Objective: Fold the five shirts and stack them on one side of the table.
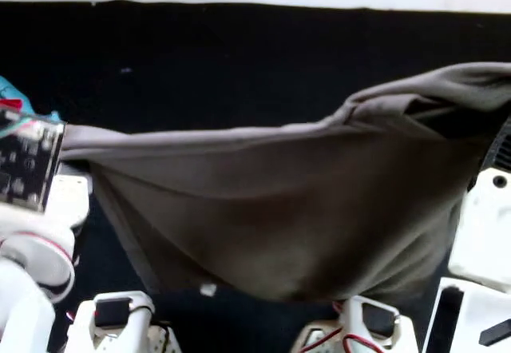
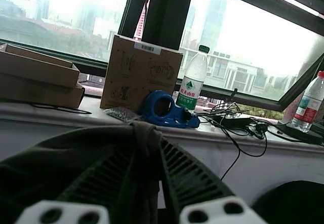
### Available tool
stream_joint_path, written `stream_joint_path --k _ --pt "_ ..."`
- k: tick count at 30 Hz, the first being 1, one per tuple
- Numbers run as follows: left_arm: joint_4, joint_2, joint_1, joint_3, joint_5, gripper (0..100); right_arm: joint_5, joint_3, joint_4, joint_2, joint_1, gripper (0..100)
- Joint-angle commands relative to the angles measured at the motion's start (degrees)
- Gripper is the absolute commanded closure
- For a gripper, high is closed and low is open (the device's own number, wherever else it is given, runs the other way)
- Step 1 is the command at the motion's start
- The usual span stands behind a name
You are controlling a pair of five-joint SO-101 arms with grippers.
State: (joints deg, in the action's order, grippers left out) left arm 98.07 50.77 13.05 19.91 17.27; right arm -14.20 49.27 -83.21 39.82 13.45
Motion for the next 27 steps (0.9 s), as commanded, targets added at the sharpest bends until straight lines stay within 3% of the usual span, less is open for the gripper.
stream_joint_path --k 1,17,22,27 --pt "-0.4 2.9 0.7 1.2 -0.3 99 -0.2 1.1 -1.0 0.5 0.7 99.3" --pt "-0.1 6.1 0.7 -2.2 -0.3 99 -0.1 -0.1 -0.8 2.1 0.7 99.3" --pt "-5.0 -0.7 0.7 -13.3 -0.3 99 0.0 -7.7 1.3 -4.3 0.3 99.3" --pt "-13.5 -12.8 0.4 -14.9 -0.3 99 -0.3 -16.6 11.0 -11.6 -2.4 99.3"
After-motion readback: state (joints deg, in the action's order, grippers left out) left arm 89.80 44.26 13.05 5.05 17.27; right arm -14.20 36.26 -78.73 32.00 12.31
